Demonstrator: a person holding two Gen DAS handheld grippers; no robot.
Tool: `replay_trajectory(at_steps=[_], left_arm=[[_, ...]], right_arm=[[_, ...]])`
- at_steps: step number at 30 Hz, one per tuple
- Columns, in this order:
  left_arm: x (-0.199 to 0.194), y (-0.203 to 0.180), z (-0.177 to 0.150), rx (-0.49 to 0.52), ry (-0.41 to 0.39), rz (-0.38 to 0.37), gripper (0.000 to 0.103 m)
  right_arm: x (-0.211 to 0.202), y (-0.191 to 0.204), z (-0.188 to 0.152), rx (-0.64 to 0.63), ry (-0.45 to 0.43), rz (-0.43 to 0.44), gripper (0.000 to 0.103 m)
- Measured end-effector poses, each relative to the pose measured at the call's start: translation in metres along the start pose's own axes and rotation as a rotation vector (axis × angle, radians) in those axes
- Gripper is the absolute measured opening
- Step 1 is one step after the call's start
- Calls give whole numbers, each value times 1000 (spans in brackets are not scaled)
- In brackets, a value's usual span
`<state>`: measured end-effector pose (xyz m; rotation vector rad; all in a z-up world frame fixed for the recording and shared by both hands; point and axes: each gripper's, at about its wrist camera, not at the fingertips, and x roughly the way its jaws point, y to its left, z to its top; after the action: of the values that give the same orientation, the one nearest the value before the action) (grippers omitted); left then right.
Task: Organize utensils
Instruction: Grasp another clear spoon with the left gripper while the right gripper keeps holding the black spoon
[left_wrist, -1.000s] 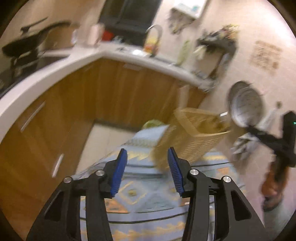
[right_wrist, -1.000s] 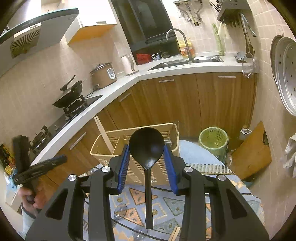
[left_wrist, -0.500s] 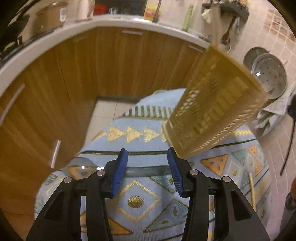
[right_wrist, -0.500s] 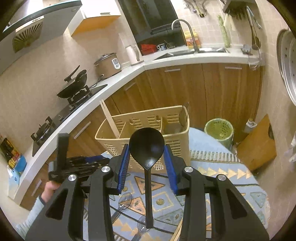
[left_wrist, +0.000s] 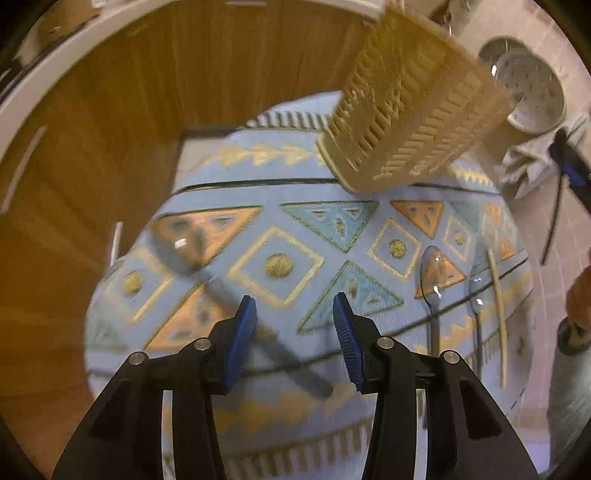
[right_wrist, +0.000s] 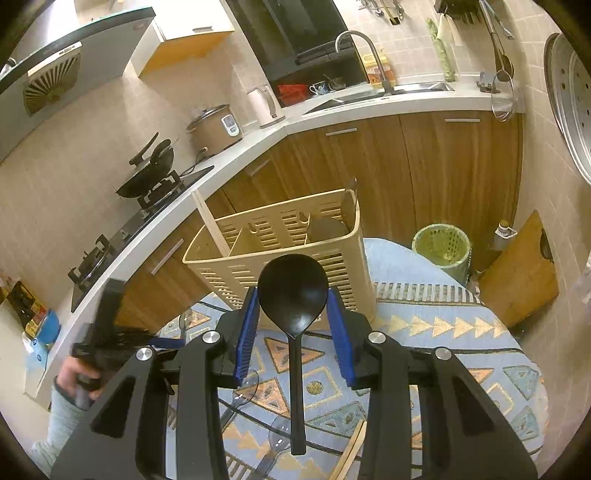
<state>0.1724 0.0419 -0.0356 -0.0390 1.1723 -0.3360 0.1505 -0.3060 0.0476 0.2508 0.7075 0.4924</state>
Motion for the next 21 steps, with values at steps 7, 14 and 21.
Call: replay_trajectory(at_steps=[7, 14, 21], left_arm=[[-19, 47, 17, -208, -117, 126, 61], [13, 49, 26, -208, -25, 191, 62], [32, 38, 41, -145, -23, 294, 61]], right_arm=[[5, -2, 0, 28, 20, 28, 34], [1, -1, -3, -7, 14, -8, 34], [16, -7, -6, 31, 54, 17, 34]])
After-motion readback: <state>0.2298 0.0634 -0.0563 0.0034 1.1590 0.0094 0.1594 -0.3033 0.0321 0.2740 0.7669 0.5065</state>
